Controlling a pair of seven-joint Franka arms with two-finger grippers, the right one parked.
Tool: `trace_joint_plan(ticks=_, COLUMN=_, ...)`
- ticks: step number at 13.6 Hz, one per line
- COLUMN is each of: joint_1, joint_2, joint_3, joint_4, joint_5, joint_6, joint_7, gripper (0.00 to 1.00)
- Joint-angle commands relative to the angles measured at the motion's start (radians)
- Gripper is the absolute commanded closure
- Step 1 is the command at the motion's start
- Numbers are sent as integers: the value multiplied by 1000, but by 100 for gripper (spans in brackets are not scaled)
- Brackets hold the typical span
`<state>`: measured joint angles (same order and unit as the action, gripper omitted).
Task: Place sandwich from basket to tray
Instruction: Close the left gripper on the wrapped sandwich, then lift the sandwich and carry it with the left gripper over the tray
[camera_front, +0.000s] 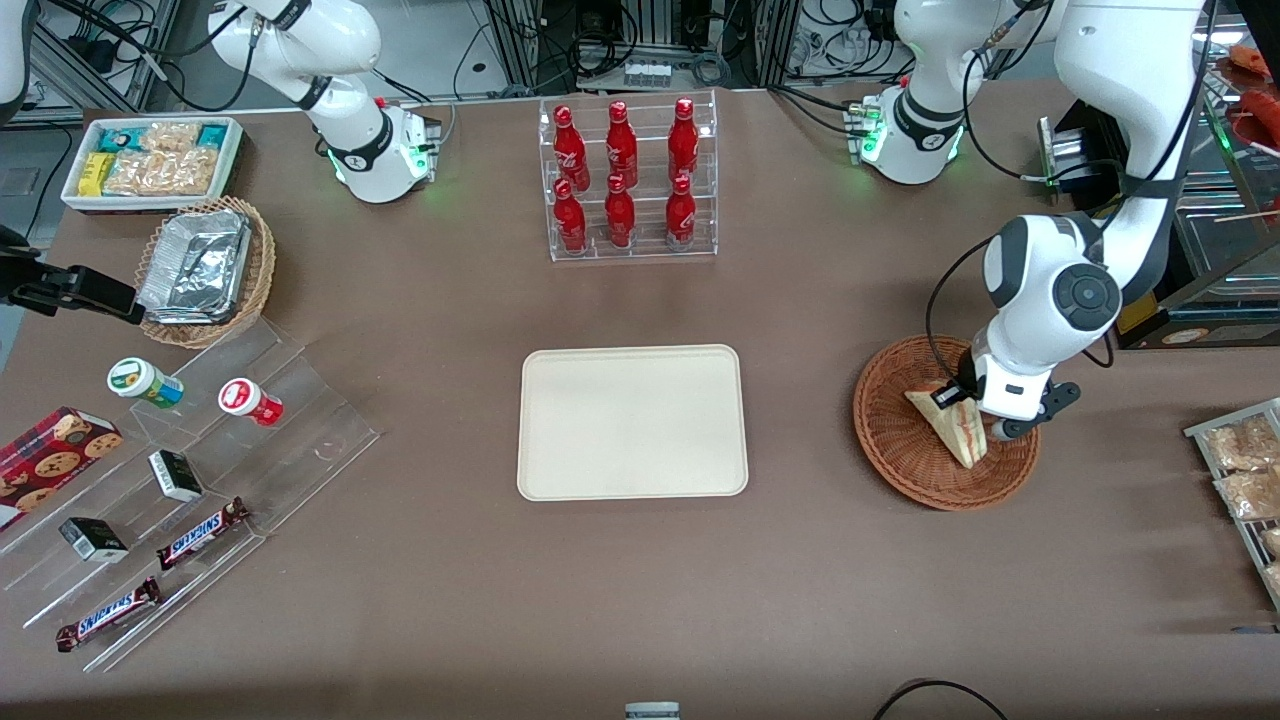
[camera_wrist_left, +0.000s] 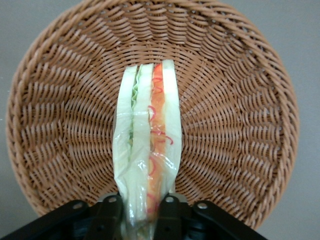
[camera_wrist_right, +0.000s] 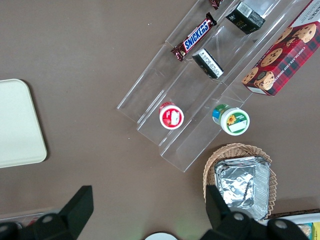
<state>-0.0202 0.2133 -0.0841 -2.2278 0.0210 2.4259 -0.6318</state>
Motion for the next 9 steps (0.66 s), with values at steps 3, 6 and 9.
trace_joint_plan(ticks=3, joint_1=-105, joint_2=-71, joint_3=-3, joint_4=94, joint_5=10, joint_6=-195, joint_7=-17, gripper=100)
trace_joint_plan(ticks=6, joint_1=-203, joint_2=-57, joint_3=-5, joint_4=196, joint_5=10, joint_6=-295, joint_7=-52, gripper=100)
trace_joint_plan(ticks=9, joint_1=-323, joint_2=7, joint_3=-5, joint_4=298, joint_5=11, joint_6=-321, joint_7=-57, gripper=100)
